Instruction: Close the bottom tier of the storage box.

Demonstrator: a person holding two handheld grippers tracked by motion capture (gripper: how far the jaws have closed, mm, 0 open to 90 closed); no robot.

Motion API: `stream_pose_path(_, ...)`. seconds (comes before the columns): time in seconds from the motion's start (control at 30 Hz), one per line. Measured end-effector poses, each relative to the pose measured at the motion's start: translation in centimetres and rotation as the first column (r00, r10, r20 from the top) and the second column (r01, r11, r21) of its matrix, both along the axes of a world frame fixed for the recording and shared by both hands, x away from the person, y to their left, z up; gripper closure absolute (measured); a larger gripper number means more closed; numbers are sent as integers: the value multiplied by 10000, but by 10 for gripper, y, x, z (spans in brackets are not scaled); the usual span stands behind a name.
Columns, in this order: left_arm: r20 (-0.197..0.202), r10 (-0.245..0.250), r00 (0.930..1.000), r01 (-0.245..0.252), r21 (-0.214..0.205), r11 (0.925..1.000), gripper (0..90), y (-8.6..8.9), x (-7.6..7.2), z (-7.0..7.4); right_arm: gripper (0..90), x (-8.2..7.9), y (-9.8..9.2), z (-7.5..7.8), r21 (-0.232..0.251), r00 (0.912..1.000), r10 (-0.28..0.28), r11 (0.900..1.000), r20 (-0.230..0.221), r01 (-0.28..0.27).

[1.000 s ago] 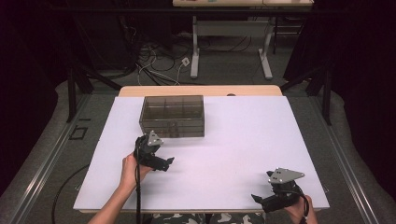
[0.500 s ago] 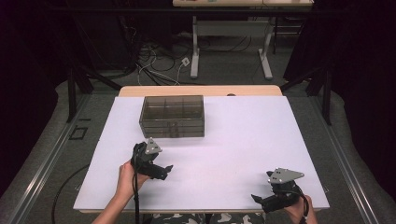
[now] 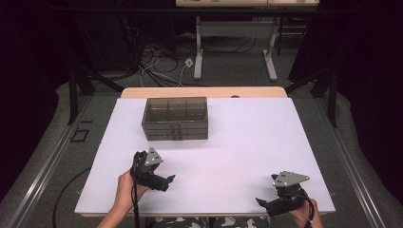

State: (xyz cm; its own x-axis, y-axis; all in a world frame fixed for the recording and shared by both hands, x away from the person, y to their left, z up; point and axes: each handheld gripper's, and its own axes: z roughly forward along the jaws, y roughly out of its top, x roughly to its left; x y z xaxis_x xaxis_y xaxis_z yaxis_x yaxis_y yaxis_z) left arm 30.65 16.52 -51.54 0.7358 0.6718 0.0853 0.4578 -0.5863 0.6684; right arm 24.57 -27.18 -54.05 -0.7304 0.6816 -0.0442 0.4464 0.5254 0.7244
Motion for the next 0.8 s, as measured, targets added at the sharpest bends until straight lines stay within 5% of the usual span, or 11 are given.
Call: stream_pose_path(0.8,-55,-637,9980,636,-43,9980,0,0,-37,-4,11,0,1,-1,-38,10000,13,10000,-34,-13)
